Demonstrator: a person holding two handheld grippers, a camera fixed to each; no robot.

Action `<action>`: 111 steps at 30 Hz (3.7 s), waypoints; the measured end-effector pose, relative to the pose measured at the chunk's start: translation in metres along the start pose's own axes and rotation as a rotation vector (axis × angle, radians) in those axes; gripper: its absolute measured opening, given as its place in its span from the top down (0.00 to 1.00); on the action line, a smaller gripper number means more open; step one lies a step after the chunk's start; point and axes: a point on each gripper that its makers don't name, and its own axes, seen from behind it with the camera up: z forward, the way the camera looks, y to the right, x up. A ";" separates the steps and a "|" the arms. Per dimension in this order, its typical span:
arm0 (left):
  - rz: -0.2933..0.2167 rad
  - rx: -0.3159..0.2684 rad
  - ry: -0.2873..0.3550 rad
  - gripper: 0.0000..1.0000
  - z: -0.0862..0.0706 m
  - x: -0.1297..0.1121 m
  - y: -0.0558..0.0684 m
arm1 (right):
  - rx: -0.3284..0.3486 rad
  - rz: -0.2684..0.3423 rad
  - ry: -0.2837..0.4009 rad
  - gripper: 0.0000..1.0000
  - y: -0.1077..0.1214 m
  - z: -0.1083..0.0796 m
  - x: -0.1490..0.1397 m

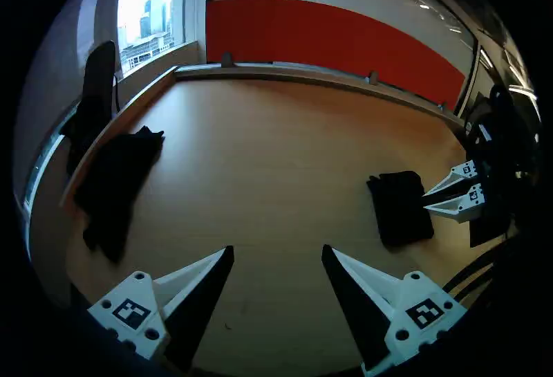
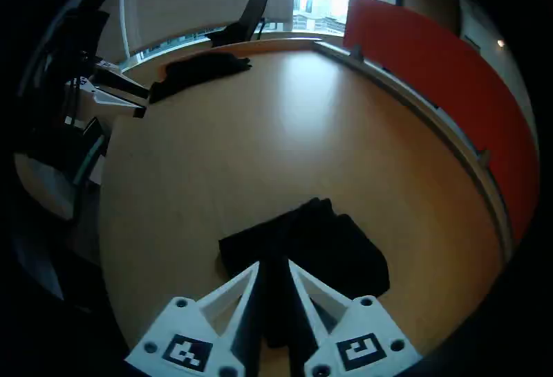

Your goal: Fold towel

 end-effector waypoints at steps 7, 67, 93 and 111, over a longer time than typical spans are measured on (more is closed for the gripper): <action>0.005 -0.001 -0.005 0.06 0.000 -0.002 0.002 | -0.014 0.035 -0.008 0.14 0.000 -0.003 -0.010; 0.009 -0.009 0.001 0.05 -0.003 -0.006 0.005 | -0.104 0.274 -0.115 0.94 -0.002 -0.012 -0.114; 0.019 -0.035 0.052 0.06 -0.001 0.020 0.016 | -0.176 0.131 0.057 0.94 0.061 -0.074 0.013; 0.025 -0.052 0.099 0.06 -0.004 0.044 0.032 | -0.265 0.089 0.123 0.95 0.121 -0.141 0.037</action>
